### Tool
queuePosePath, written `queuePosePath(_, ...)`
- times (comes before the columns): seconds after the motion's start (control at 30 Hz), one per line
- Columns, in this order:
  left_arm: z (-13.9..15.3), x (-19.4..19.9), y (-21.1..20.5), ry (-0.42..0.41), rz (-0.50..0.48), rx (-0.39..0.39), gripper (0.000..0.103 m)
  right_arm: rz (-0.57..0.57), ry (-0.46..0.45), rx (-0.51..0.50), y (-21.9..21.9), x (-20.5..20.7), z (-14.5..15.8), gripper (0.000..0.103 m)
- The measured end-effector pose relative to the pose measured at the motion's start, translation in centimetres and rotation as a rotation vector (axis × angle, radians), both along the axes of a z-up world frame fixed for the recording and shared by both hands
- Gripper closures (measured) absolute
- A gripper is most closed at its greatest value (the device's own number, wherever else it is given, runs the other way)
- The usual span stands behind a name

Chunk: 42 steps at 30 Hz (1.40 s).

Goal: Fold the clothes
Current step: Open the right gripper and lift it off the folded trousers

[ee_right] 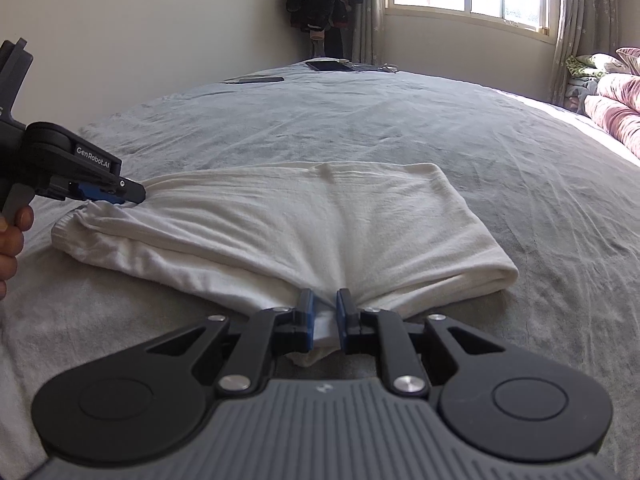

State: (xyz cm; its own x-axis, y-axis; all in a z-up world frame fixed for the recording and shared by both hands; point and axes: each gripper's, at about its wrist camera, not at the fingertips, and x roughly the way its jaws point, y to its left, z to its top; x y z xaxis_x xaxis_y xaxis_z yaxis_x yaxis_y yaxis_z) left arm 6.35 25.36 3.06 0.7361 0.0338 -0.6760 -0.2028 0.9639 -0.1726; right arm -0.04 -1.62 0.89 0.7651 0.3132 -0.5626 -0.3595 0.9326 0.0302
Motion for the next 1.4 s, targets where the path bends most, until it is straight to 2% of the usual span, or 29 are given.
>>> queuePosePath(0.1, 0.3, -0.4, 0.0, -0.014, 0.007, 0.013, 0.075, -0.002, -0.003, 0.023, -0.3, -0.1, -0.2, 0.086)
queuePosePath(0.23, 1.6, -1.6, -0.8, -0.074, 0.012, 0.081, 0.073, -0.005, -0.011, 0.044, -0.4, -0.2, -0.4, 0.086)
queuePosePath(0.4, 2.5, -3.7, -2.6, -0.122, -0.044, 0.057, 0.071, -0.009, -0.011, 0.069, -0.8, -0.1, -0.4, 0.086)
queuePosePath(0.47, 2.0, -4.2, -3.6, -0.111, -0.073, 0.089, 0.069, -0.013, -0.014, 0.071, -0.8, -0.2, -0.4, 0.086)
queuePosePath(0.57, 0.1, -4.6, -4.2, -0.025, -0.067, 0.127, 0.068, -0.02, -0.018, 0.078, -0.9, -0.4, -0.3, 0.086)
queuePosePath(0.67, -0.2, -5.6, -4.0, -0.033, -0.069, 0.136, 0.068, -0.026, -0.015, 0.108, -1.4, -0.6, -0.2, 0.079)
queuePosePath(0.77, 0.5, -6.3, -3.4, -0.031, -0.057, 0.11, 0.068, -0.031, -0.007, 0.159, -2.3, -0.9, -0.2, 0.068)
queuePosePath(0.83, 1.4, -6.7, -2.9, -0.033, -0.036, 0.074, 0.068, -0.043, 0.002, 0.197, -3.0, -1.2, -0.1, 0.055)
queuePosePath(0.93, 2.9, -7.3, -2.5, -0.067, -0.027, 0.042, 0.063, -0.059, 0.027, 0.267, -4.4, -1.8, -0.1, 0.041)
queuePosePath(1.1, 3.6, -6.7, -2.3, -0.08, -0.02, -0.022, 0.062, -0.118, 0.068, 0.368, -7.0, -1.2, 0.1, 0.041)
queuePosePath(1.27, 3.1, -5.8, -4.0, -0.058, -0.083, -0.075, 0.062, -0.227, 0.005, 0.175, -6.1, -0.1, 0.9, 0.041)
queuePosePath(1.4, 2.7, -4.8, -5.5, -0.034, -0.11, -0.079, 0.062, -0.266, -0.009, 0.096, -5.2, 1.1, 0.9, 0.039)
